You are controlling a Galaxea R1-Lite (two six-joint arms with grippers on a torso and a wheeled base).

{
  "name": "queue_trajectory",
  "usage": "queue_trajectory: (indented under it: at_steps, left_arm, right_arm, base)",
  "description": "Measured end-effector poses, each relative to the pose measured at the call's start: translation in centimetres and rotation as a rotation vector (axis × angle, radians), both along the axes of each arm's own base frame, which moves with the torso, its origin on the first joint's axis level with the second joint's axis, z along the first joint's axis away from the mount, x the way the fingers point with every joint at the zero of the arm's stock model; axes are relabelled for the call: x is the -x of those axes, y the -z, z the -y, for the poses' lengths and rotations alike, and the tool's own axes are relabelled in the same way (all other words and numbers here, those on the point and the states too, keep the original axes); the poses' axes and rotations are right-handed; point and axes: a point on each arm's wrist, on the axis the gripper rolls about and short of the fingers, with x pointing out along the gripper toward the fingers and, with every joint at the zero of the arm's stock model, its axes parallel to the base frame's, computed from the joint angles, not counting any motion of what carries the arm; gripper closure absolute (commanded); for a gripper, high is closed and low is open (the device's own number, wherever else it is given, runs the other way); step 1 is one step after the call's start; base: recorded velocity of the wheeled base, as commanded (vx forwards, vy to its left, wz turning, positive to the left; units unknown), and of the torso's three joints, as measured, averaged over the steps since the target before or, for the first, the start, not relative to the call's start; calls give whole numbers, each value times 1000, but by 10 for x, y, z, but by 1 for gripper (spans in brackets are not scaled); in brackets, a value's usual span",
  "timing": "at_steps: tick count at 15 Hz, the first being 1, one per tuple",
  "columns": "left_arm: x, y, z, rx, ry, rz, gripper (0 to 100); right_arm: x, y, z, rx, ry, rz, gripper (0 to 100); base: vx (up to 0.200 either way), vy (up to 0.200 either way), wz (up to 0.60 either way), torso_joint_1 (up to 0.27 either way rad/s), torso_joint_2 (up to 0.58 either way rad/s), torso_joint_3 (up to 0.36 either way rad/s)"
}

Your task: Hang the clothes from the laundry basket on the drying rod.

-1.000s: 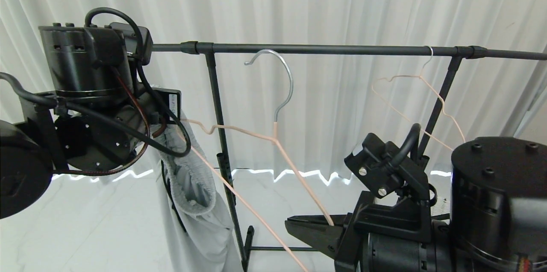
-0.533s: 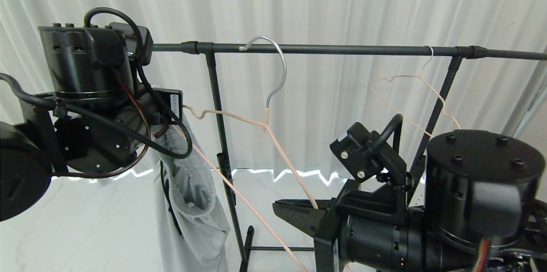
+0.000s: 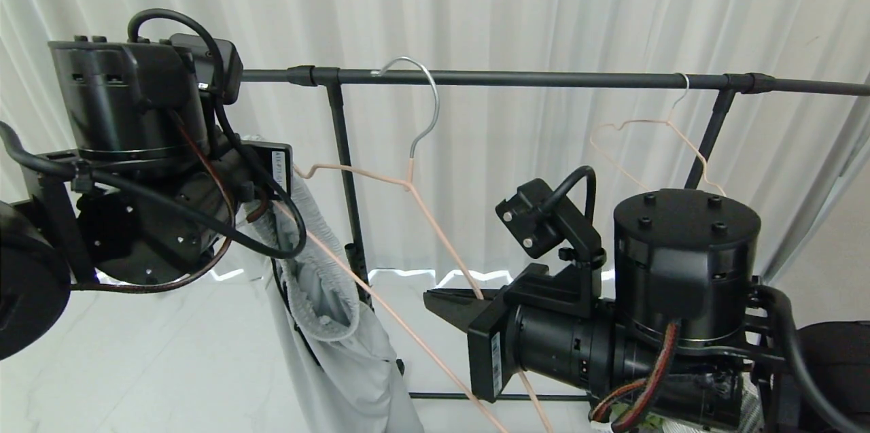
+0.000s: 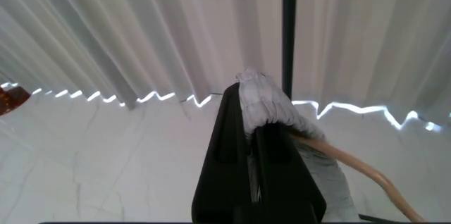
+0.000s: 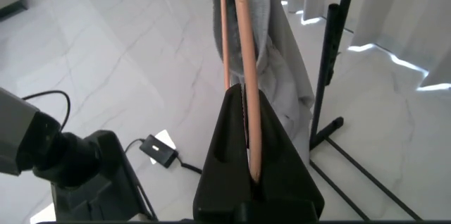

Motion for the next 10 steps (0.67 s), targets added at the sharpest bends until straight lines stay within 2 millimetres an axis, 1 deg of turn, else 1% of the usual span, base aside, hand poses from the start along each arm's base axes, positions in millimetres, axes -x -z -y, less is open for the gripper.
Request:
queue_trajectory:
  at_steps: [4,7,10]
  left_arm:
    - [19,-3,15,5,88,10,100]
    - [38,-10,28,20,175,35,100]
    - [52,-15,38,34,252,50,100]
  right_arm:
    - [-5,3,-6,-18,0,10,100]
    - [-8,6,-6,-12,8,7,100]
    - [-8,6,-6,-10,7,8,100]
  base:
    - [0,0,0,0,0,0]
    - [0,0,0,0,0,0]
    - [0,0,0,0,0,0]
